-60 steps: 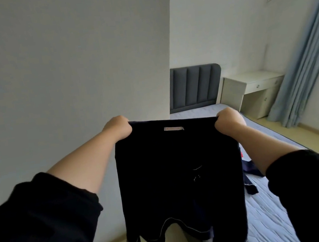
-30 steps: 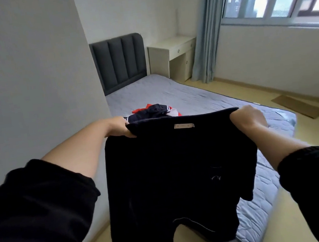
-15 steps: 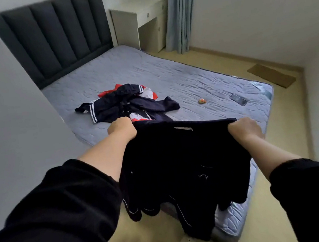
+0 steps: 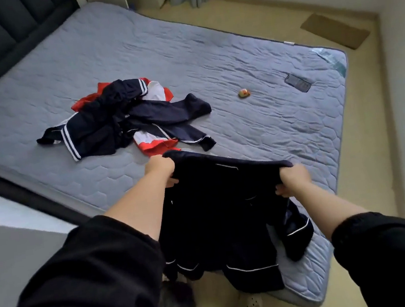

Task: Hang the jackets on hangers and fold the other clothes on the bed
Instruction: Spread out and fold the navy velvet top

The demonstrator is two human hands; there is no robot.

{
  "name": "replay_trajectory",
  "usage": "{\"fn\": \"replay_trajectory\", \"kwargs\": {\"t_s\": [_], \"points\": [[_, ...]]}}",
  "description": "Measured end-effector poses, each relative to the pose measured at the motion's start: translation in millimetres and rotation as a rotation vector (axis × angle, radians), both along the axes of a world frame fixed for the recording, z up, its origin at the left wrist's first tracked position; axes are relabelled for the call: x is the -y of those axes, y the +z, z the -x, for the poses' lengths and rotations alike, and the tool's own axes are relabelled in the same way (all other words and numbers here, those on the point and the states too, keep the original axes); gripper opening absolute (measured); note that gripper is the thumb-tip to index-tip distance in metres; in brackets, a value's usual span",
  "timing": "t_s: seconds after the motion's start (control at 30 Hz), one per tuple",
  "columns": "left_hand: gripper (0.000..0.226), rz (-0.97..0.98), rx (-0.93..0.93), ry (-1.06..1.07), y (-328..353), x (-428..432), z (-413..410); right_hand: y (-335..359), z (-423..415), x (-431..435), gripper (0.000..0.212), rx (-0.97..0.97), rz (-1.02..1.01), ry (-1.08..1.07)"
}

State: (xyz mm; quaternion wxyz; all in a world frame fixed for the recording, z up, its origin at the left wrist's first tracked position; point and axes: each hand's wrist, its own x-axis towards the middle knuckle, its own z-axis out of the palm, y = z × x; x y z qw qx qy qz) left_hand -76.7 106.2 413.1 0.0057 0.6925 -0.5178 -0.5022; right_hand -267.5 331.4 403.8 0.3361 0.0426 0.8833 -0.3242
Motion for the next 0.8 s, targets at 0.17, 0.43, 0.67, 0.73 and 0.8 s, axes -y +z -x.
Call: {"fn": "replay_trajectory", "kwargs": {"t_s": [0.17,0.43,0.67,0.73,0.8], "points": [[0.038,-0.017,-0.277,0.095,-16.5,51.1,55.8,-37.6,33.4,59.3,0.01,0.08,0.244,-0.263],[0.04,0.09,-0.462,0.029,-11.7,118.6,141.6,-14.0,107.7,124.8,0.038,-0.309,0.225,-0.081],[0.088,-0.154,-0.431,-0.21,-49.3,76.5,140.2,-33.1,92.3,111.2,0.091,-0.015,0.212,0.127],[0.086,-0.182,-0.335,-0.304,-70.3,55.8,127.9,-49.8,70.1,97.5,0.081,0.032,0.118,0.192],[0.082,-0.189,-0.257,-0.403,-87.7,37.2,118.2,-66.9,49.6,82.3,0.071,0.081,0.044,0.259]]}}
